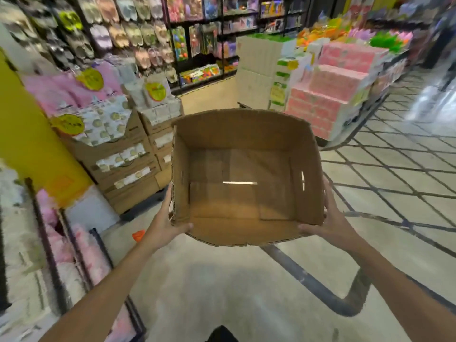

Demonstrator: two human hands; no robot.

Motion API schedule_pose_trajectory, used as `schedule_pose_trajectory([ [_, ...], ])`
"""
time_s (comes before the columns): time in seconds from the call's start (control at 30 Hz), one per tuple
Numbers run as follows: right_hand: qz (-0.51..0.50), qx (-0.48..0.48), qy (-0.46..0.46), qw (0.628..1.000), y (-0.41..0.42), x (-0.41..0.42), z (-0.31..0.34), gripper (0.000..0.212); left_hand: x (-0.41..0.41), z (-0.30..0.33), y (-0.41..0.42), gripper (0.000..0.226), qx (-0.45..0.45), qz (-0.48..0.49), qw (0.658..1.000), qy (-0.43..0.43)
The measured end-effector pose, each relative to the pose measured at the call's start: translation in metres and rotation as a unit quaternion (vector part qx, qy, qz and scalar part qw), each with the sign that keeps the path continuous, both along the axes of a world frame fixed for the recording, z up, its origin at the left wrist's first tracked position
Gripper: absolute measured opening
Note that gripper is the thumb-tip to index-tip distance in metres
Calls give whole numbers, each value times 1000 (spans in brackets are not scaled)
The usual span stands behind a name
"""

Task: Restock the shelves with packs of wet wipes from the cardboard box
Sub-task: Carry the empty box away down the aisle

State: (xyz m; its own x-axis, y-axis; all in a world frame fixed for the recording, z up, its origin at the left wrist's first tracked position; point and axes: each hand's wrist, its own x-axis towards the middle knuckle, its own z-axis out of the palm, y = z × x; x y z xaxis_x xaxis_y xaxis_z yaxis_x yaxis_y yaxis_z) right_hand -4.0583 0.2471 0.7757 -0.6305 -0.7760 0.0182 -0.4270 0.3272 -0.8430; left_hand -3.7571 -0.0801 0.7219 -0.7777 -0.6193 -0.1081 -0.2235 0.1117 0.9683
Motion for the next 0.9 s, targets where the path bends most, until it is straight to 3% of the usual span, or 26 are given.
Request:
schedule_pose_trajectory([
  [0.43, 111, 72, -31, 991, -286, -210, -49, 130, -151, -46, -198, 135, 28, 112, 993, -32],
  [0.53, 148, 52, -38, 987, -349, -247, -65, 126, -176, -56, -232, 141, 24, 126, 991, -41],
  [0.9, 330, 169, -89, 924, -623, -384, -149, 136, -261, -132, -343, 122, 110, 333, 933, -76],
])
